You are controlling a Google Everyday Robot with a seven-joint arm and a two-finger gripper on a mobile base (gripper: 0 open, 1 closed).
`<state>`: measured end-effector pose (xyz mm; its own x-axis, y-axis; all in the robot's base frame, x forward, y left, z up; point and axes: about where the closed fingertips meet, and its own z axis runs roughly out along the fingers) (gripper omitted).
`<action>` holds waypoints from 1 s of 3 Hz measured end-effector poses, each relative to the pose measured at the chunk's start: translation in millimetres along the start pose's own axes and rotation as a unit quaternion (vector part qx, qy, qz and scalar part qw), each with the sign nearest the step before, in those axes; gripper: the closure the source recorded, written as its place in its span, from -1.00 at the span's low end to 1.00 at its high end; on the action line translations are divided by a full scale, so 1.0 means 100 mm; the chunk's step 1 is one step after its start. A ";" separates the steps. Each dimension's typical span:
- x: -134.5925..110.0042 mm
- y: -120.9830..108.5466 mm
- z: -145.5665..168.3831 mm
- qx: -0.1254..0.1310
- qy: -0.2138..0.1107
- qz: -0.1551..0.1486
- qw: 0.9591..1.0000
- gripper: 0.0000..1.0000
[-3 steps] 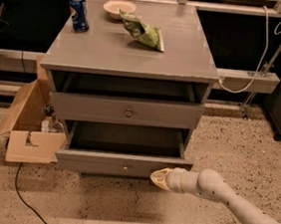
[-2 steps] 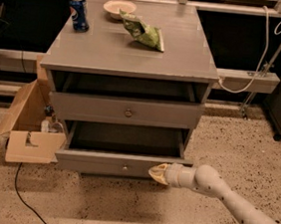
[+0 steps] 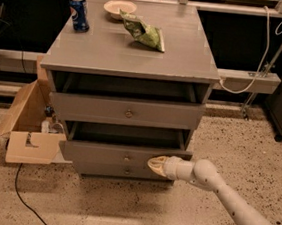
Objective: Close middle drawer
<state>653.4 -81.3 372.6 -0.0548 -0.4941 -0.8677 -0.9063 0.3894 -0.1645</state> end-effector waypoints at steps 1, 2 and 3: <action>-0.02 -0.08 0.08 0.000 -0.011 -0.003 1.000 1.00; -0.04 -0.14 0.16 -0.003 -0.020 -0.003 1.000 1.00; -0.06 -0.16 0.14 0.004 -0.025 -0.001 1.000 1.00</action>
Offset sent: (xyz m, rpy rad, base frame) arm 0.0319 0.0082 -0.0015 0.0468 -0.0266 0.0154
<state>673.8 -74.2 373.7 -0.0313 -0.4552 -0.8898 -0.9031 0.3944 -0.1700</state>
